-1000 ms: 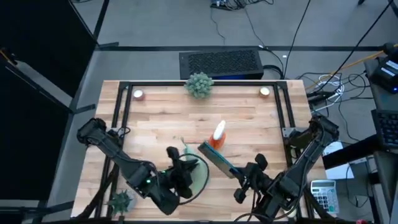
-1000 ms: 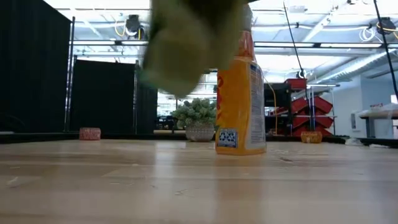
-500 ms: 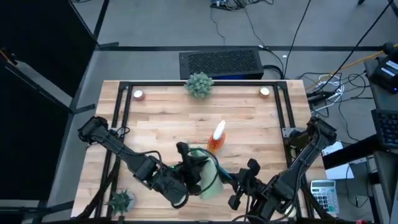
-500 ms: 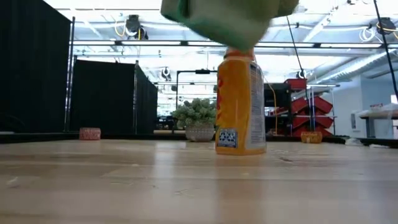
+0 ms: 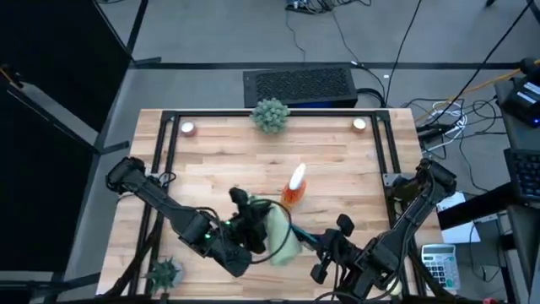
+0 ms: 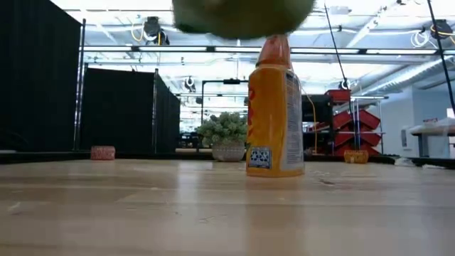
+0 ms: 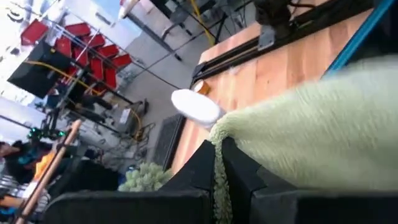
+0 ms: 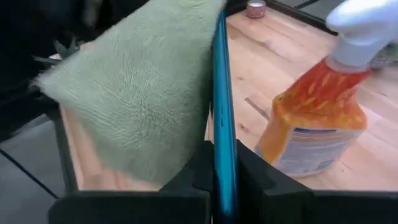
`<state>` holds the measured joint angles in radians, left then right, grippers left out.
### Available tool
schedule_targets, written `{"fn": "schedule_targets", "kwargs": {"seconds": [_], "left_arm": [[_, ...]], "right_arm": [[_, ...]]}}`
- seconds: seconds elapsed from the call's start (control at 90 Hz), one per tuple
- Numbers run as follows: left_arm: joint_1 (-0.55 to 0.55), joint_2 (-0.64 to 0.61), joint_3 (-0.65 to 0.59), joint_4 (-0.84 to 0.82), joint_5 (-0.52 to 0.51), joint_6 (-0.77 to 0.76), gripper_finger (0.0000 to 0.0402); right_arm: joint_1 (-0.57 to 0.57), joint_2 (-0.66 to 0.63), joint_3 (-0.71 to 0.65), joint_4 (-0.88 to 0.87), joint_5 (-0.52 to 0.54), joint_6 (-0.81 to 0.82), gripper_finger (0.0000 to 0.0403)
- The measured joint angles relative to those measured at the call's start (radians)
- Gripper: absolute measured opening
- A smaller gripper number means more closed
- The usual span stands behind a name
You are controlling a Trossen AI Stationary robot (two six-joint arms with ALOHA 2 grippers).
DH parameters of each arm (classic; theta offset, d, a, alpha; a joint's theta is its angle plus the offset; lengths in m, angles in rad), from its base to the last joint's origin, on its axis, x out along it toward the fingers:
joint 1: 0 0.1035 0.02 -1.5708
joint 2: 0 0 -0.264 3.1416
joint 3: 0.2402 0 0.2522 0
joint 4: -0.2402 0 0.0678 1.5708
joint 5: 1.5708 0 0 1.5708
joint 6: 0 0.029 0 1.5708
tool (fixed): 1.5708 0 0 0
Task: Apply microfiber cloth
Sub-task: Wipe the front of the blue tablet with the green microfiber cloth
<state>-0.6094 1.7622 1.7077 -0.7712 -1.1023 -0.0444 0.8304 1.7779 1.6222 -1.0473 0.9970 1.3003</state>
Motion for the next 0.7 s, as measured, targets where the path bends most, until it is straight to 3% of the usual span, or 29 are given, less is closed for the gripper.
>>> {"fn": "schedule_targets", "kwargs": {"seconds": [0.378,0.7], "left_arm": [[-0.028,0.036,0.000,0.073,0.102,-0.023,0.0000],[0.030,0.042,-0.001,0.247,0.105,0.129,0.0000]], "right_arm": [[-0.032,-0.029,0.002,0.040,0.087,-0.032,0.0009],[-0.032,-0.037,0.002,0.180,0.071,-0.176,0.0009]]}}
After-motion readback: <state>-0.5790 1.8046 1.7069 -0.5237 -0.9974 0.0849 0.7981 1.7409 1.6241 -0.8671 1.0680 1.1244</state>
